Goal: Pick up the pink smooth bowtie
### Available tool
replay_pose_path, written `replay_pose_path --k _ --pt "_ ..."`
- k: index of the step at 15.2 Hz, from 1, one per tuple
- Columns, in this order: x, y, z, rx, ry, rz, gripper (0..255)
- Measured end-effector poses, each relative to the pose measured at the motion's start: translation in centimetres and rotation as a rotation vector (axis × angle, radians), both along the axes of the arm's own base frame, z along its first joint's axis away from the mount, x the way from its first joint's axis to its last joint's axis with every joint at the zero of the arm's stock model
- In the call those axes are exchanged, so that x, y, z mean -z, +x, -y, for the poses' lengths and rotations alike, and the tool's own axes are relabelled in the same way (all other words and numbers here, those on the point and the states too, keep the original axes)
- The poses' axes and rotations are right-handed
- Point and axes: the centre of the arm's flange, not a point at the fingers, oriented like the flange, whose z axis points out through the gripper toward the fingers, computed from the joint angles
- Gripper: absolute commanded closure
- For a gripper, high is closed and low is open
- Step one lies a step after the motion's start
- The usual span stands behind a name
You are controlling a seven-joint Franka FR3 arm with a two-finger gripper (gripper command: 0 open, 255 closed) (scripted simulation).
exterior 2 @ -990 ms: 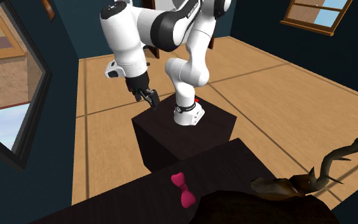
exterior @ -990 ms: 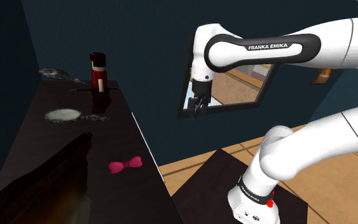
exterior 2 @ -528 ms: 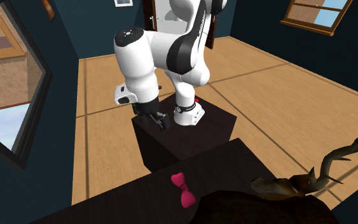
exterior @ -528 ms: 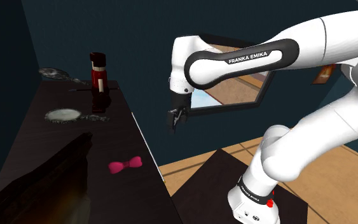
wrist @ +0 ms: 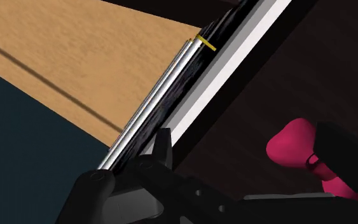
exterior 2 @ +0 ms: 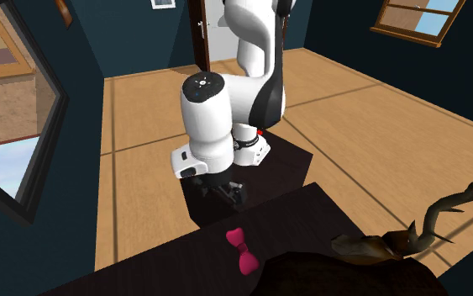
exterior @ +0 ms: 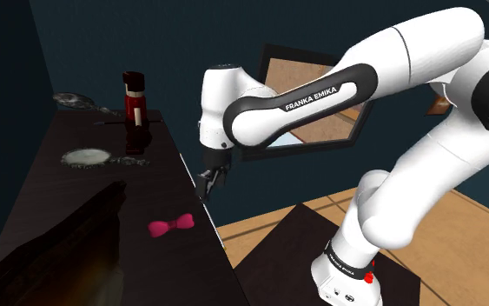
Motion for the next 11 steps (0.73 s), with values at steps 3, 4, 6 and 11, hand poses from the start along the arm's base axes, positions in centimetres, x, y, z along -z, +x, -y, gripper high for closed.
replay_pose_path --k 3,4,6,11 --pt "1.4 0.4 -3.3 -0.049 0.008 0.021 0" --pt "1.7 0.7 -4.4 -0.065 0.010 0.028 0" --pt "2.7 0.8 -6.4 -0.093 0.015 0.040 0" --pt "5.2 0.9 -7.5 -0.104 0.018 0.045 0"
